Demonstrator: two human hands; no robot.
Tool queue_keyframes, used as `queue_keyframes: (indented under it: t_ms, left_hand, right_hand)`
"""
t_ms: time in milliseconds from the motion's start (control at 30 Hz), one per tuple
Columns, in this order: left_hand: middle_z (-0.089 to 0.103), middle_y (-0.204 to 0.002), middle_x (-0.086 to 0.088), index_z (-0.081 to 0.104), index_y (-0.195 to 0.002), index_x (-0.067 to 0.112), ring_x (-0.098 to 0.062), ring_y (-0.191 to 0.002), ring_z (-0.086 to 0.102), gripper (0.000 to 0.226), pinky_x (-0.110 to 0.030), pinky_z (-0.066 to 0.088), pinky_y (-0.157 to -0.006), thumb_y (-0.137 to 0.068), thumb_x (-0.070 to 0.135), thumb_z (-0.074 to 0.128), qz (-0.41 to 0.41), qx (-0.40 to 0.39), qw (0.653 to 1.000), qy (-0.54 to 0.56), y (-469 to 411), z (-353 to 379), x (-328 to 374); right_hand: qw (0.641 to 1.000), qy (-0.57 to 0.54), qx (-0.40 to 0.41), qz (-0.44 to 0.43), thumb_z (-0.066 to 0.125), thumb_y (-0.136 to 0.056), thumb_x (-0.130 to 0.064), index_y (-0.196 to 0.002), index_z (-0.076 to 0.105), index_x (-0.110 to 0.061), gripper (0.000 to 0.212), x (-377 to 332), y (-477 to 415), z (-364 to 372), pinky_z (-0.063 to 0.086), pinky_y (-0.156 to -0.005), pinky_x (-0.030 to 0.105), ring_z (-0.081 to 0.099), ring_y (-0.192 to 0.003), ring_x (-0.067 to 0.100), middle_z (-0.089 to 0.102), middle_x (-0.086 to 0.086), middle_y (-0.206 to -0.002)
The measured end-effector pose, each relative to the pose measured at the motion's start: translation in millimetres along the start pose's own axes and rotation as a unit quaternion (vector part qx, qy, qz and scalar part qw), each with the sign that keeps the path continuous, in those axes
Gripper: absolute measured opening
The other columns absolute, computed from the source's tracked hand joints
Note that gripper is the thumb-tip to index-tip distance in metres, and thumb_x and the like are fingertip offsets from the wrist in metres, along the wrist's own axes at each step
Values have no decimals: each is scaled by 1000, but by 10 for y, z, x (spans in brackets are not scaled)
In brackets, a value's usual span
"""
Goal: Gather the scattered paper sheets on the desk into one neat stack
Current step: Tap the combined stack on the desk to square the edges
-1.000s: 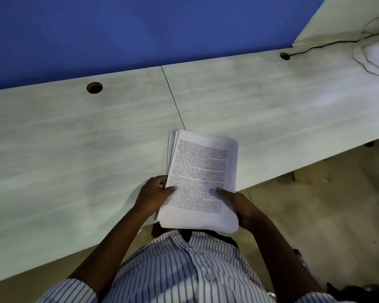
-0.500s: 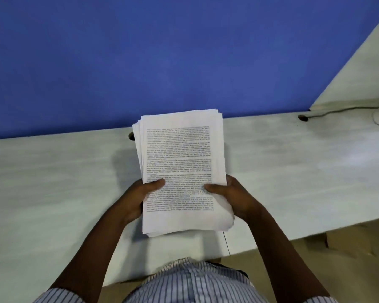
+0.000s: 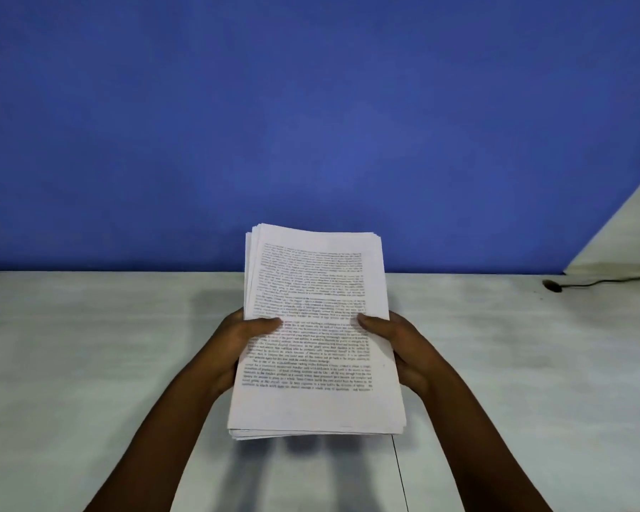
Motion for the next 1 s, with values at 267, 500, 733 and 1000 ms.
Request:
queue_keyframes:
  t_ms: [267,500,733,1000]
  left_hand:
    - [70,-117,-23,66,-124,1,-37,-97,71,49,-41,59,-79,-79,18,75,-92,4,994,51,413,71,-235]
    - [72,-112,-21,78,-104,3,-33,-93,73,28,-37,61,-74,-91,21,61,-112,2,986,127,553,55,-607]
    - [72,-119,-10,67,-123,11,-30,-107,70,41,-48,53,-98,-84,2,72,-23,57,997,-50,354,-17,-534]
    - [72,-119,-11,67,-120,11,-29,-106,70,38,-44,56,-92,-84,0,69,176,141,973,44,107,150,381]
  right_hand:
    - [1000,-14,17,-5,71,-87,-14,-132,62,-9,47,483,102,8,39,-109,62,59,-122,45,64,21,-131]
    - [996,-65,-8,59,71,-89,-24,-132,63,-9,46,657,128,8,40,-111,55,58,-123,42,64,20,-131]
    - [996,74,50,8,68,-90,-5,-127,64,-9,38,538,-3,77,52,-100,49,68,-111,34,70,15,-123]
    - [986,-121,86,-81,66,-87,-23,-132,61,-7,48,217,-139,107,49,-103,51,61,-121,36,66,18,-129]
Point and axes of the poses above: each hand's wrist, its own y-axis away from the middle knuckle, its own z-axis out of the palm, x = y × z, the point moved 1 cm from there along -y, towards the middle knuckle
